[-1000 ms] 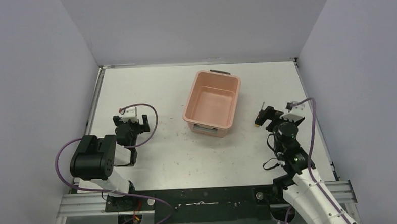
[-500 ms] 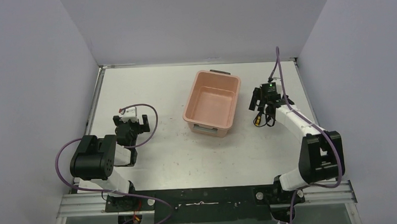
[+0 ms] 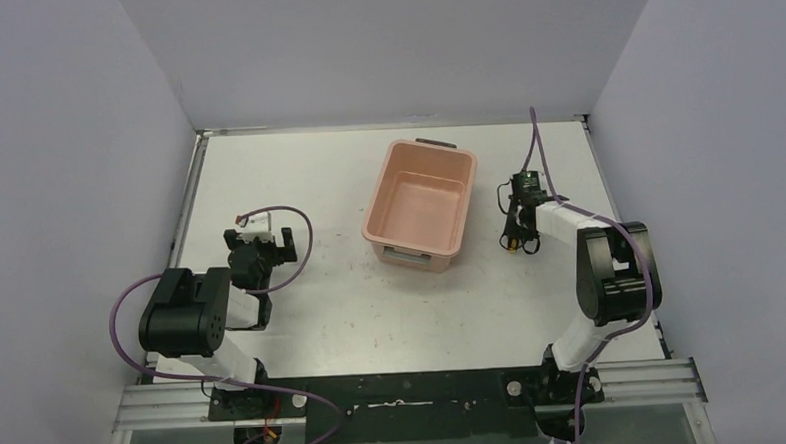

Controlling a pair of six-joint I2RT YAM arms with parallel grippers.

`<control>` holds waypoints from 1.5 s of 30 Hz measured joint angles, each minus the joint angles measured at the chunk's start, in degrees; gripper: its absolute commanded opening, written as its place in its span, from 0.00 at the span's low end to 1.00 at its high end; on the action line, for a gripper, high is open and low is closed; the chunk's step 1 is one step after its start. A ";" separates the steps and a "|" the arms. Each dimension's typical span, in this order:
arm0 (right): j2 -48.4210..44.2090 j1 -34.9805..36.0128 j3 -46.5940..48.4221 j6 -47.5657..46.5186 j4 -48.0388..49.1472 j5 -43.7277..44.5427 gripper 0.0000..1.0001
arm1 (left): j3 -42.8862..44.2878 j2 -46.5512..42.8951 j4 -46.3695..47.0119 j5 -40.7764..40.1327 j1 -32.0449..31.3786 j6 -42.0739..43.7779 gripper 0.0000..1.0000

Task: Put the screwdriver in the bin

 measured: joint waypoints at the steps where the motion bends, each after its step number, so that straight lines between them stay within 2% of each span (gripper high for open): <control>1: -0.33 0.00 -0.07 -0.17 -0.44 0.02 0.00 | 0.00 0.00 0.00 0.00 0.00 0.00 0.97; 6: -7.13 1.22 0.96 -0.55 -9.18 1.42 0.00 | 0.00 0.00 0.00 0.02 0.00 0.00 0.97; 10: -15.89 6.10 8.96 0.20 -15.52 4.20 0.00 | 0.00 0.00 0.00 0.02 0.00 0.00 0.97; 15: -23.43 17.31 21.55 2.54 -17.18 8.46 0.00 | 0.00 0.00 0.00 0.02 0.00 0.00 0.97; 19: -24.48 26.64 25.29 3.43 -15.93 11.39 0.00 | 0.00 0.00 0.00 0.00 0.00 0.00 0.97; 24: -17.66 32.37 25.70 3.43 -14.01 11.43 0.00 | 0.00 0.00 0.00 0.00 0.00 0.00 0.97; 32: -0.31 32.02 22.82 3.76 -11.30 7.28 0.00 | 0.00 0.00 0.00 0.00 0.00 0.00 0.97; 39: 10.95 31.04 22.69 4.85 -10.03 2.58 0.00 | 0.00 0.00 0.00 0.00 0.00 0.00 0.97; 40: 12.11 31.04 22.67 5.05 -9.92 2.21 0.01 | 0.00 0.00 0.00 0.00 0.00 0.00 0.97; 42: 13.88 31.01 22.58 5.40 -9.70 1.68 0.11 | 0.00 0.00 0.00 0.00 0.00 0.00 0.97; 45: 15.10 31.01 22.53 5.68 -9.68 1.25 0.39 | 0.00 0.00 0.00 0.02 0.00 0.00 0.97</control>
